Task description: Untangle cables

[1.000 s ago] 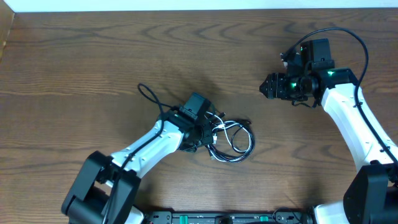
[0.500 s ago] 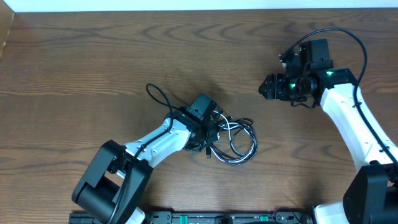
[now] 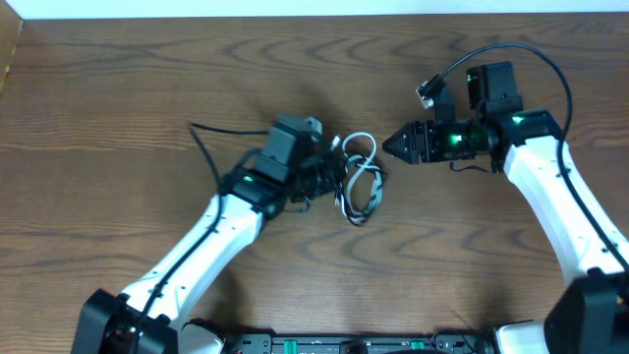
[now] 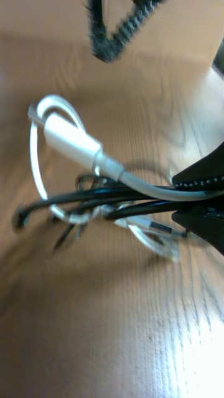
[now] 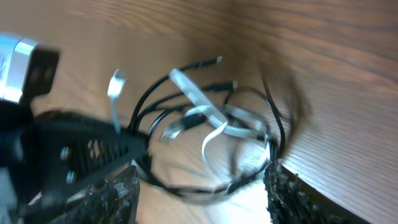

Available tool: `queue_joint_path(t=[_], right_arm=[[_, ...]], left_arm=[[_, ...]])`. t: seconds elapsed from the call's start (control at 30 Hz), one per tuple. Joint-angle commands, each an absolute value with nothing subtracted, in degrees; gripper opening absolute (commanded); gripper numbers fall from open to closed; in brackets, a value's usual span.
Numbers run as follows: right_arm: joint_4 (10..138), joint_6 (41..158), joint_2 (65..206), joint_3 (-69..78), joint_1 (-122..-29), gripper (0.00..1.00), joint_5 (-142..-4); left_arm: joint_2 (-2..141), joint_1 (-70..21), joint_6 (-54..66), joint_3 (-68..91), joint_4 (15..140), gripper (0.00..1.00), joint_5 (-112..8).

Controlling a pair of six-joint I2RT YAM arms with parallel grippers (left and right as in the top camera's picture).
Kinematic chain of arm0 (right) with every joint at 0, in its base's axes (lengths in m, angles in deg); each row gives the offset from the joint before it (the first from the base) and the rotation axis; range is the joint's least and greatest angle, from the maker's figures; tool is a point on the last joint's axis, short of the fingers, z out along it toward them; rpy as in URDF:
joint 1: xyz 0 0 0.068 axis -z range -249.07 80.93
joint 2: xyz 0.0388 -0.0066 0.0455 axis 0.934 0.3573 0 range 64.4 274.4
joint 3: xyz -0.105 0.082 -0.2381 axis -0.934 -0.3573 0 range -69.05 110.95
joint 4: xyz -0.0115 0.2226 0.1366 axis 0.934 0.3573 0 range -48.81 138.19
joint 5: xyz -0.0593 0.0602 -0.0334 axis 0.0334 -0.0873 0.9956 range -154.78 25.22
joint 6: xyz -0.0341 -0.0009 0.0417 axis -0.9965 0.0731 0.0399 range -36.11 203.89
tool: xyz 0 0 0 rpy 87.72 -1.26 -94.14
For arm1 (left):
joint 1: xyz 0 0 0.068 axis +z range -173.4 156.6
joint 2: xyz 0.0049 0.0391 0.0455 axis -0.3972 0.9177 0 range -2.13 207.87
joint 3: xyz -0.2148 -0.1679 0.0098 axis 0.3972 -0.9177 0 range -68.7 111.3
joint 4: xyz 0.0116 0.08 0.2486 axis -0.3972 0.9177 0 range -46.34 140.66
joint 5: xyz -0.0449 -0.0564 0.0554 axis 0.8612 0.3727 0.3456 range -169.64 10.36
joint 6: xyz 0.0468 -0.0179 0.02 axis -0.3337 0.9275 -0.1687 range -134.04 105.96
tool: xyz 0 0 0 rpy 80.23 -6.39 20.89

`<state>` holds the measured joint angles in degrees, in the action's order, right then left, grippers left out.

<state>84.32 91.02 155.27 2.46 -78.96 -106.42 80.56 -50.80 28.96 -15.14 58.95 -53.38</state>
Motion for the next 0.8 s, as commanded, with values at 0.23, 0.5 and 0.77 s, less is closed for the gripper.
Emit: queue_joint_path(t=[0.23,0.5,0.77], right_arm=[[79.6,101.8,152.2,2.8,-83.0,0.51,-109.4],[75.1,109.0,156.5,2.8,-86.4,0.45,-106.2],[69.9,112.6,158.2,2.8,-87.5,0.48,-104.8]], left_arm=[[80.1,-42.4,26.5,-14.3,47.9,0.08,-28.1],[80.1,-42.4,25.6,-14.3,40.1,0.07,-21.7],[80.1,-42.3,27.4,-14.3,39.2,0.07,-21.6]])
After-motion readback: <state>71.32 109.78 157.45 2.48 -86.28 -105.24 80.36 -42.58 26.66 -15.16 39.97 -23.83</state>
